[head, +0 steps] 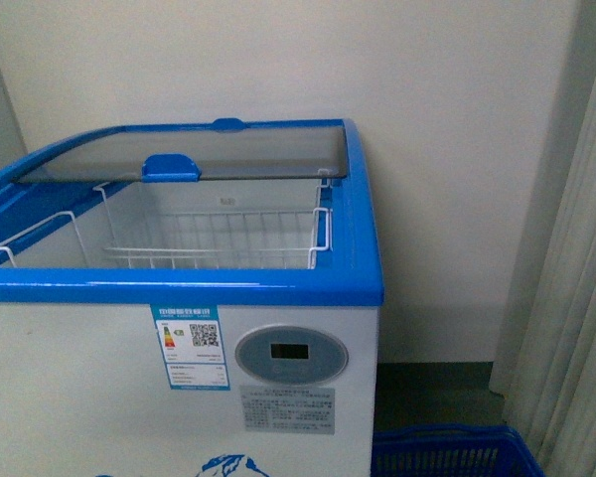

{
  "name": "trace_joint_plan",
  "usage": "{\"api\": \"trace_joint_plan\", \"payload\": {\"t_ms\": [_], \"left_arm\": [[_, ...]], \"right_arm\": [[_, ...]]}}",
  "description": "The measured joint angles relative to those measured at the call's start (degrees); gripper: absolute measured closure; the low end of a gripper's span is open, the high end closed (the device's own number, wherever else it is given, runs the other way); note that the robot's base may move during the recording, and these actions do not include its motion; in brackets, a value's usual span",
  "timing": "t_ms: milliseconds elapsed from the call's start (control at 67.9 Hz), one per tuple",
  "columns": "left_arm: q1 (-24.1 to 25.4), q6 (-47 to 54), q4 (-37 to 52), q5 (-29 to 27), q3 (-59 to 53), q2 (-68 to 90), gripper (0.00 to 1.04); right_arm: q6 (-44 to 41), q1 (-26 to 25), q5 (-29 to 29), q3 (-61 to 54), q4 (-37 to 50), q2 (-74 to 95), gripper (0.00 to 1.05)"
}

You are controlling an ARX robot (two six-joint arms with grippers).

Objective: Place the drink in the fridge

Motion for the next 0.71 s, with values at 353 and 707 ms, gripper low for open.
{"api": "trace_joint_plan", "payload": {"t_ms": [353,707], "left_arm": [[0.02,0.02,0.00,0.02,0.00,0.00,0.08],[0.02,0.02,0.00,0.02,0.00,0.00,0.08]], "right_arm": [[-10.38,5.44,0.83,25.07,2.10,30.32,0.64],[-19.91,11.82,-1.42,50.34,-6.82,48.35,0.64]]}}
